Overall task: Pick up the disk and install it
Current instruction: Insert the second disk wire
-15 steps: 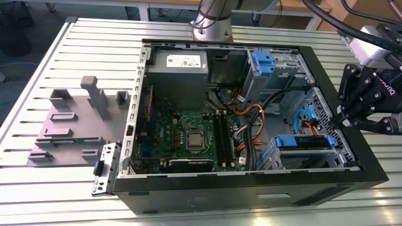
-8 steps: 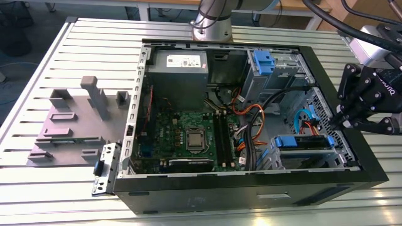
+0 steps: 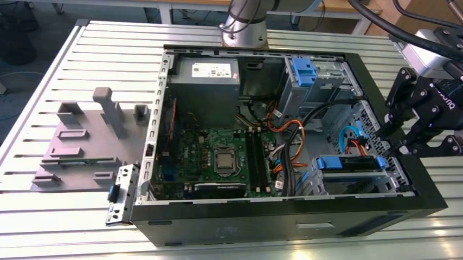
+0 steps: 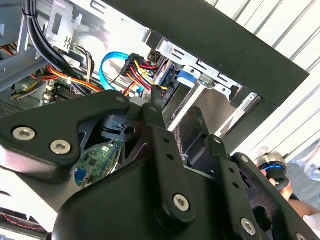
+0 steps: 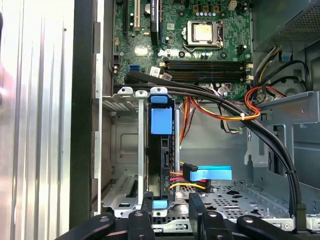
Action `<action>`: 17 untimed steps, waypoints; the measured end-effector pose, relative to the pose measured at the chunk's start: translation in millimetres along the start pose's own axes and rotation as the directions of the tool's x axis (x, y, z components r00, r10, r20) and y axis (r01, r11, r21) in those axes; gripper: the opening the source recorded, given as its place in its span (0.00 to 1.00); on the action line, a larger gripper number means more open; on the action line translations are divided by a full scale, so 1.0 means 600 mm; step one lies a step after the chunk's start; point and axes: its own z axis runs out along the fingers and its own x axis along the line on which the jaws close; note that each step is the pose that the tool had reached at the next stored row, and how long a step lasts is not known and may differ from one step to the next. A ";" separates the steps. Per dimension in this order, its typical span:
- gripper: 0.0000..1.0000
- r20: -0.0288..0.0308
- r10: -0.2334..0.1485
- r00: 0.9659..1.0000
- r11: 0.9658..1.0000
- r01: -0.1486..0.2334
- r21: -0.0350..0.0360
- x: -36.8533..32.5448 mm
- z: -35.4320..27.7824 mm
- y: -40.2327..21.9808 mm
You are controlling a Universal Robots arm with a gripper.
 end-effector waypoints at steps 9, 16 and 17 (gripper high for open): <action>0.41 0.000 0.000 1.000 1.000 0.000 0.001 0.000 -0.002 0.005; 0.41 0.000 0.000 1.000 1.000 0.000 0.001 -0.002 -0.002 0.009; 0.41 0.000 0.000 1.000 1.000 0.000 0.001 -0.002 -0.002 0.009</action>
